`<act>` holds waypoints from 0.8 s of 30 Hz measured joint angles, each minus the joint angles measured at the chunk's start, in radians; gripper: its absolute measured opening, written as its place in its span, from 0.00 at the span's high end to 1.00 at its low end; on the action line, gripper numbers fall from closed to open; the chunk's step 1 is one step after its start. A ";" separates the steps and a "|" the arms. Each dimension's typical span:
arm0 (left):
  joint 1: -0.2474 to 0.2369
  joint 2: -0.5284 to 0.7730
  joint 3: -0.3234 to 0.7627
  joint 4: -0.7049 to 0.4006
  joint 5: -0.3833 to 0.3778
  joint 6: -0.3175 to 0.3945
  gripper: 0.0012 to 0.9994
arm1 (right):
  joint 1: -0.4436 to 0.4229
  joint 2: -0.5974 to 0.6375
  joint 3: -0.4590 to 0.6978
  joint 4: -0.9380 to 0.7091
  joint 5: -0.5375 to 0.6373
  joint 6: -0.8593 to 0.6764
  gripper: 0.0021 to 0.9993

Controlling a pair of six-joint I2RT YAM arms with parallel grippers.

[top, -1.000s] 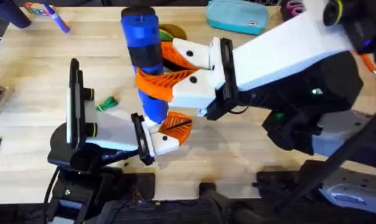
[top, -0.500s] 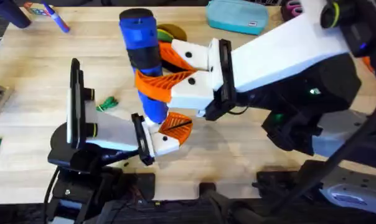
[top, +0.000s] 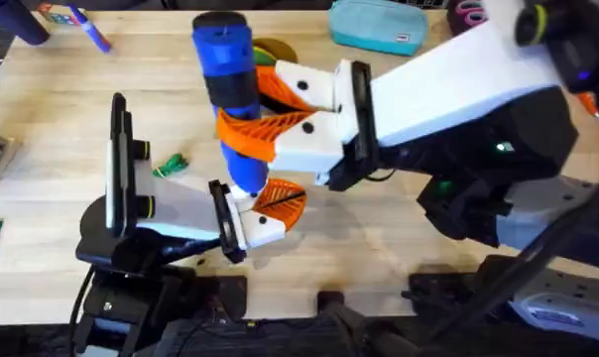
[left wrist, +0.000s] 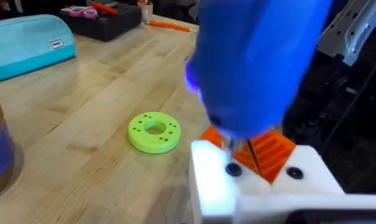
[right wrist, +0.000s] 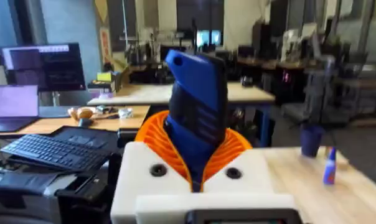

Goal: Pick up the gripper from the table and insert it into the empty holder that is missing its gripper. Then pick up a screw, insert it into the mounting hole, and use the screwdriver to tighten it. Finally, clean up the table by picking up the vegetable and placing it into the bucket.

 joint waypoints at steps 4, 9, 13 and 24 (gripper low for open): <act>0.000 0.000 0.000 0.000 0.000 0.000 0.99 | -0.025 0.013 -0.006 0.225 0.002 0.016 0.96; 0.000 0.000 0.000 0.000 0.000 0.000 0.99 | -0.052 -0.002 0.005 0.253 0.022 0.037 0.96; 0.000 0.000 0.000 0.000 0.000 0.000 0.99 | -0.055 0.000 0.007 0.197 0.028 0.051 0.96; 0.000 0.000 0.000 0.000 0.000 0.000 0.99 | -0.055 0.000 0.008 0.082 0.035 0.058 0.96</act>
